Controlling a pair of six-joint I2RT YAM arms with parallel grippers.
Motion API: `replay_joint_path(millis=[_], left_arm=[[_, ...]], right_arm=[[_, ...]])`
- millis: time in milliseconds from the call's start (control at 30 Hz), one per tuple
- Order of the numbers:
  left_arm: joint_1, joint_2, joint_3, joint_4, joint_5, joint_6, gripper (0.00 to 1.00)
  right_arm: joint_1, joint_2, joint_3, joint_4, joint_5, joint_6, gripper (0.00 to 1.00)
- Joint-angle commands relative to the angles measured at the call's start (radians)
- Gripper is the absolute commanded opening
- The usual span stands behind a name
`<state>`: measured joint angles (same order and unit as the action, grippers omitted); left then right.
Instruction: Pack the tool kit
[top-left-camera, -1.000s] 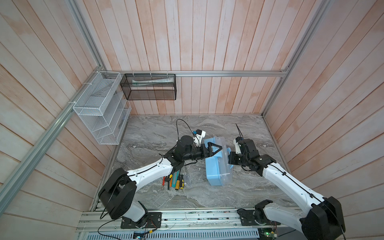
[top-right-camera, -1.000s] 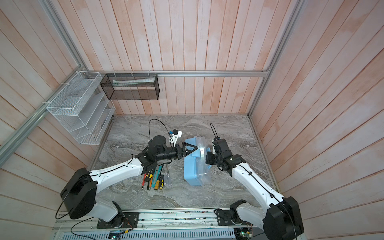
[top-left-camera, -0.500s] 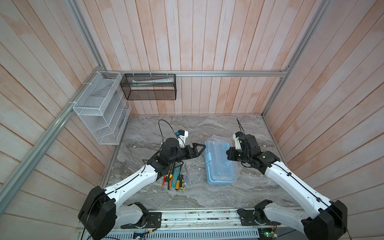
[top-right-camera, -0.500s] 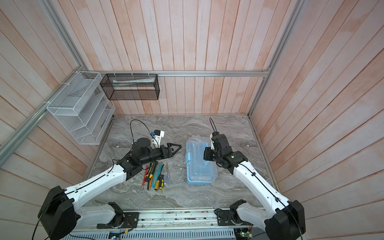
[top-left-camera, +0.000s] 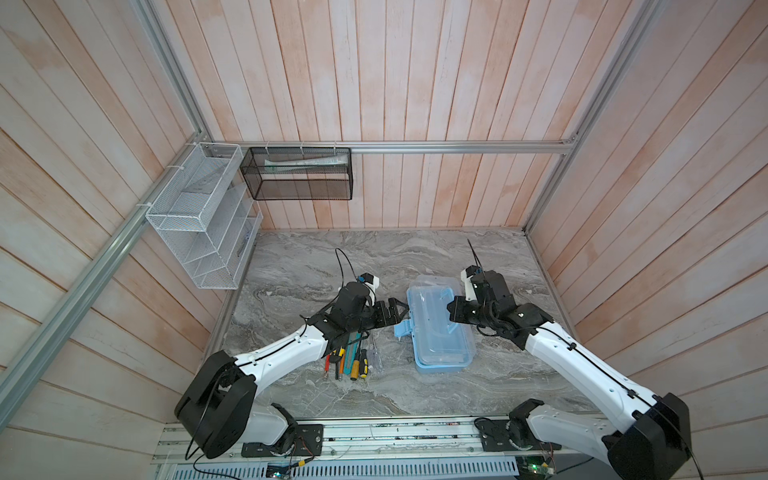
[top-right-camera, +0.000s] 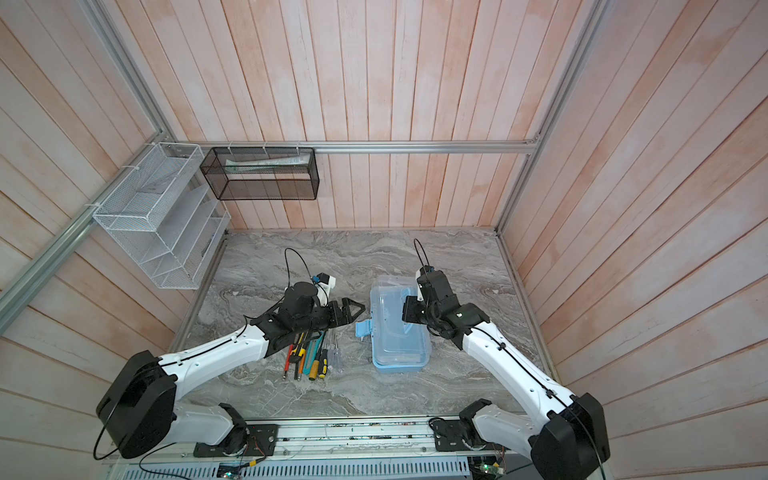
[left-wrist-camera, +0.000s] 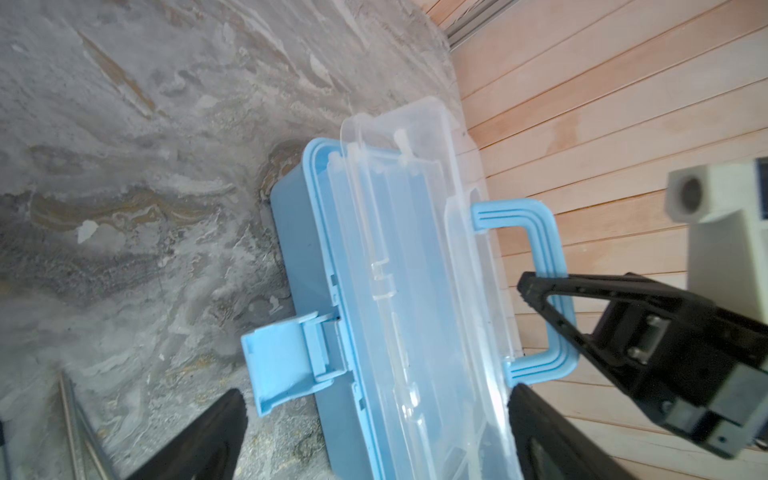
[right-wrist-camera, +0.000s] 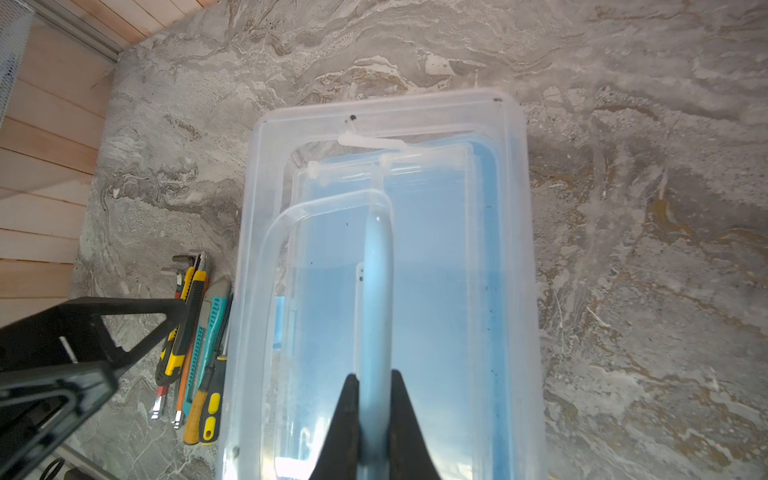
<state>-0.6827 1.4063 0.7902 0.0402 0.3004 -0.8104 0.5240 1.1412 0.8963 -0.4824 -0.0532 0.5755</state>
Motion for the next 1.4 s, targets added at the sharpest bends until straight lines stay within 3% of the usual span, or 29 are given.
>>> replay_joint_path(millis=[0, 367, 700, 800, 1067, 1367], left_arm=[[-0.018, 0.033, 0.013, -0.026, -0.030, 0.034, 0.98], [-0.026, 0.139, 0.064, -0.099, -0.092, 0.024, 0.98], [-0.042, 0.184, 0.095, -0.110, -0.101, 0.019, 0.94], [-0.043, 0.192, 0.111, -0.143, -0.118, 0.026, 0.89], [-0.044, 0.189, 0.107, -0.135, -0.113, 0.021, 0.62], [-0.048, 0.222, 0.130, -0.125, -0.092, 0.038, 0.61]], right_arm=[[-0.004, -0.009, -0.006, 0.047, -0.017, 0.005, 0.00], [-0.126, -0.158, -0.128, 0.229, -0.268, 0.137, 0.00], [-0.130, -0.146, -0.135, 0.244, -0.300, 0.138, 0.00], [-0.133, -0.144, -0.131, 0.242, -0.307, 0.133, 0.00], [-0.139, -0.144, -0.134, 0.243, -0.315, 0.130, 0.00], [-0.142, -0.139, -0.138, 0.249, -0.323, 0.130, 0.00]])
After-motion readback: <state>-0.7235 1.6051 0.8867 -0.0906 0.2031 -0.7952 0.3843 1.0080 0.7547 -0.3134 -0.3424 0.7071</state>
